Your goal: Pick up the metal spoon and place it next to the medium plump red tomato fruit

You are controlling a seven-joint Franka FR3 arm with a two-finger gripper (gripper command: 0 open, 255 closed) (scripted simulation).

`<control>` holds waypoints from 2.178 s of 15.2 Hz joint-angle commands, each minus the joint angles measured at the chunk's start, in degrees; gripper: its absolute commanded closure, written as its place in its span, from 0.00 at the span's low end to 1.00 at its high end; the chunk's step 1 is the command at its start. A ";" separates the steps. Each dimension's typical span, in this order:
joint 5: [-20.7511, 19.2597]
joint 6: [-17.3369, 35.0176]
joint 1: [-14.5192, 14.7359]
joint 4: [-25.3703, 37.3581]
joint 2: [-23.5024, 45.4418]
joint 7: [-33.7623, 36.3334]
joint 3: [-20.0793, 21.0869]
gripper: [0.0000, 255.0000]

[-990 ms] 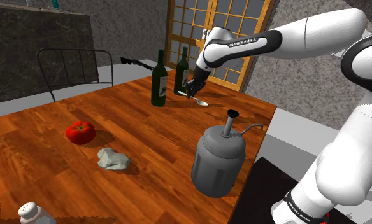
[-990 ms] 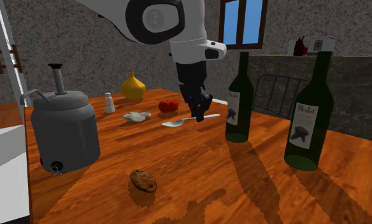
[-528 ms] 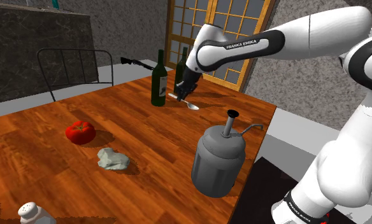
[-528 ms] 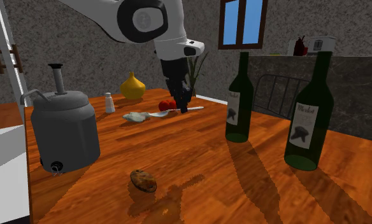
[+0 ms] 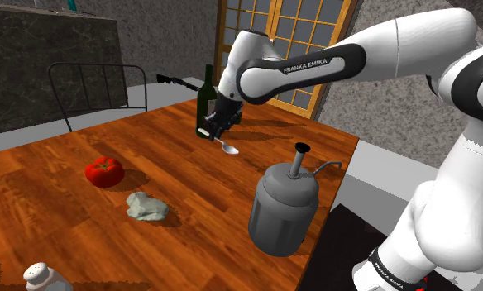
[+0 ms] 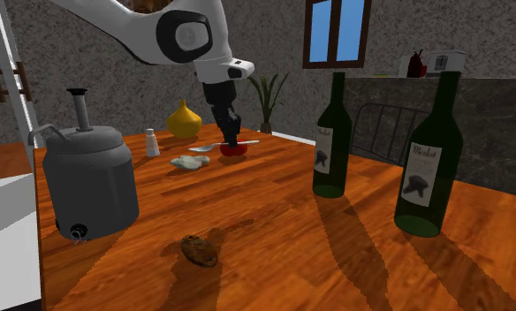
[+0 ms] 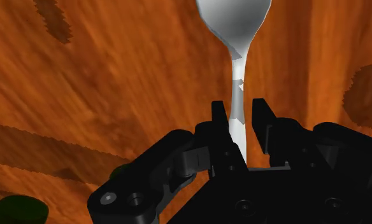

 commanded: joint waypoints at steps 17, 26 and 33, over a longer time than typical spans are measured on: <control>-11.58 -8.08 16.41 25.19 18.01 25.45 5.55 1.00; -15.98 -18.99 26.70 52.10 34.73 32.46 5.25 1.00; -16.28 -13.43 26.12 46.10 34.39 33.29 5.12 1.00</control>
